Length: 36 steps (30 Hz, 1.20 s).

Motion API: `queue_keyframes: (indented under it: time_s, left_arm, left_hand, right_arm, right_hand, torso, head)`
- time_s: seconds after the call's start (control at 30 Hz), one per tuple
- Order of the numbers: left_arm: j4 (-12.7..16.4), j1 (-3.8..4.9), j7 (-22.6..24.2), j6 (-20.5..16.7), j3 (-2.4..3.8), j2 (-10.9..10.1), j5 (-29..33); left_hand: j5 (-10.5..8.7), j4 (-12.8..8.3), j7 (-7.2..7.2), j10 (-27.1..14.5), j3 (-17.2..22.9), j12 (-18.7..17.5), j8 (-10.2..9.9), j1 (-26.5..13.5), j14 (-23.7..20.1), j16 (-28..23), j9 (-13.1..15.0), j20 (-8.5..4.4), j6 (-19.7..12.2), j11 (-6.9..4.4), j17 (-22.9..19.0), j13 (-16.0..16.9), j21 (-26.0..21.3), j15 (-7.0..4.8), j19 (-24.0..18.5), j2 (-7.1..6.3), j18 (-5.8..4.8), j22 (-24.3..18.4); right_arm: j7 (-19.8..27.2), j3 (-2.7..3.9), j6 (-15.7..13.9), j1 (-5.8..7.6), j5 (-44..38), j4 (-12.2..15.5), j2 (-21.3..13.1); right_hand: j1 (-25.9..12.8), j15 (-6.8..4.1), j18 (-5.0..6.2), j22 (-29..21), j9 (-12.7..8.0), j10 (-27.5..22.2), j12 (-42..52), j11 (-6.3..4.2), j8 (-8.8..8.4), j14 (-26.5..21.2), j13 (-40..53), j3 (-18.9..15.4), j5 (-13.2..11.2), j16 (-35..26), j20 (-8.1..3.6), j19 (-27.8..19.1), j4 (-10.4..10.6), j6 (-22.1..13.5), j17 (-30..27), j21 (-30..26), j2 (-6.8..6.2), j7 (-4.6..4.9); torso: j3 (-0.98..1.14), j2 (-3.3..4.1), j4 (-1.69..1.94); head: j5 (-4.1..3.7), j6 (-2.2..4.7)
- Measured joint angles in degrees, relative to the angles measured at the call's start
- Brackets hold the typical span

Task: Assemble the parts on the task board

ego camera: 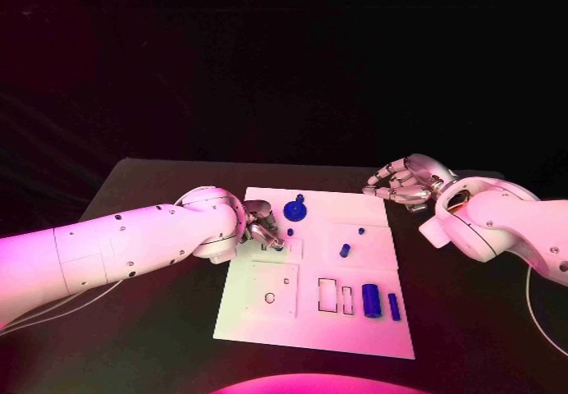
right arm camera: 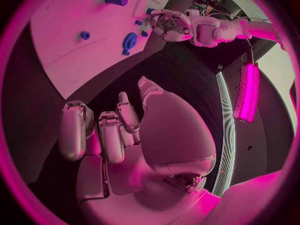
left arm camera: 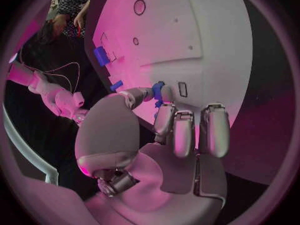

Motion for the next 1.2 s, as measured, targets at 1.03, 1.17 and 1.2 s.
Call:
queue_keyframes:
  time_s: [1.03,1.17,1.2]
  left_arm:
    - [-1.0,-0.06,-0.3,-0.3,-0.07,0.4,1.5]
    - [-1.1,-0.07,-0.3,-0.3,-0.07,0.5,1.5]
    - [-1.1,-0.07,-0.4,-0.3,-0.08,0.5,1.5]
  left_hand:
    - [-0.88,1.7,-1.73,-0.1,-5.5,-0.7,-0.8,-2.0,0.0,0.0,-0.4,-0.43,2.2,-0.33,0.0,-0.1,0.0,-0.39,0.0,0.77,0.01,0.0]
    - [-1.22,2.5,-1.91,-0.2,-7.1,-0.7,-0.8,-2.0,0.0,0.0,-0.4,-0.43,2.3,-0.33,0.0,-0.1,-0.1,-0.39,0.0,0.78,0.01,0.0]
    - [-1.22,2.6,-1.92,-0.1,-7.3,-0.7,-0.8,-2.0,0.0,0.0,-0.4,-0.43,2.3,-0.32,0.0,-0.1,-0.3,-0.39,0.0,0.78,0.01,0.0]
  right_arm:
    - [-0.4,0.0,-0.8,0.0,-0.2,0.0,-0.3]
    - [-0.6,0.0,-1.2,0.0,-0.2,0.0,-0.3]
    - [-0.6,0.0,-1.2,0.0,-0.2,0.0,-0.3]
  right_hand:
    - [-3.1,0.0,0.0,0.0,-0.1,0.0,0.0,0.0,0.63,0.0,-0.2,0.0,0.0,-0.2,0.0,0.0,0.0,-0.2,0.0,-0.2,-0.01,-0.21]
    - [-4.0,0.0,0.0,0.0,-0.2,0.0,0.0,0.0,0.89,0.0,-0.2,-0.8,0.0,-0.2,0.0,0.0,0.2,-0.2,0.0,-0.3,-0.37,-0.21]
    - [-4.2,0.0,0.0,0.0,-0.2,0.0,0.0,0.0,0.89,0.0,-0.2,-0.8,0.0,-0.2,0.0,0.0,0.2,-0.2,0.0,-0.5,-0.24,-0.21]
  torso:
    - [0.01,-0.01,0.01]
    - [0.01,-0.01,0.01]
    - [0.01,-0.01,0.01]
  head:
    - [-0.35,-0.03]
    - [-0.38,-0.01]
    - [-0.42,-0.01]
